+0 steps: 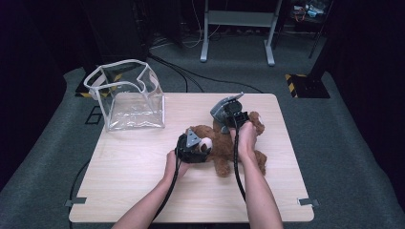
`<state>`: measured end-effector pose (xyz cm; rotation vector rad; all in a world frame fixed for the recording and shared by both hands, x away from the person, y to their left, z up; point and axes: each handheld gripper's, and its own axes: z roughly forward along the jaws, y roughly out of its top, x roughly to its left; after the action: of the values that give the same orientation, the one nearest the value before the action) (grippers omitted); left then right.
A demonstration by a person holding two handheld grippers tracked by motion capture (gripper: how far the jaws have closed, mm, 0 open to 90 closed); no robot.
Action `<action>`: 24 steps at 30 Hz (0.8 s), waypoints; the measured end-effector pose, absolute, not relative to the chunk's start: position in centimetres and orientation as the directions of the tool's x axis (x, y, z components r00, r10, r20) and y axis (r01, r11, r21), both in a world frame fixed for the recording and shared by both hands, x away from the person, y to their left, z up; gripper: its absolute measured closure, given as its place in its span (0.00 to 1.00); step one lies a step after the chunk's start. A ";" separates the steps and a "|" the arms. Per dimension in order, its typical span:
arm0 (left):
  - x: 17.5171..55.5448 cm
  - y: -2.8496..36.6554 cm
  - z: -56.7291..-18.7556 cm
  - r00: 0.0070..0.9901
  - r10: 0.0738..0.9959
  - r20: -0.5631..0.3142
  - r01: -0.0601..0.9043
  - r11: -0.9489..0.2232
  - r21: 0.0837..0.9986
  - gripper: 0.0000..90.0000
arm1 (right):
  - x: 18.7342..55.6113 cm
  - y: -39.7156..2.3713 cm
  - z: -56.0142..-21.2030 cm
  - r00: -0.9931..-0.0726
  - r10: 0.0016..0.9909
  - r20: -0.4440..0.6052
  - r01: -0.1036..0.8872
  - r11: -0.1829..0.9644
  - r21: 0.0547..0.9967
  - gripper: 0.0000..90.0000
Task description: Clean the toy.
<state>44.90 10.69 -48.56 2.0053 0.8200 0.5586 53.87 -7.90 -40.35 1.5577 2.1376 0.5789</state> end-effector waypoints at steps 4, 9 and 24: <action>44.8 10.6 -48.6 0.682 0.728 0.072 0.336 -0.399 0.853 0.29 | 54.6 -7.2 -41.0 -0.302 0.951 -0.065 0.781 0.286 0.556 0.80; 44.8 10.7 -48.6 0.684 0.726 0.073 0.334 -0.401 0.853 0.29 | 55.3 -5.9 -41.7 -0.336 0.940 0.052 0.798 0.255 0.547 0.80; 44.9 10.8 -48.6 0.683 0.727 0.067 0.335 -0.394 0.856 0.29 | 52.2 -9.7 -37.5 -0.368 0.917 0.151 0.711 0.173 0.681 0.80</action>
<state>44.86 10.76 -48.62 1.9983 0.8198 0.5524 52.17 -9.69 -37.50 1.5577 2.1594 0.9944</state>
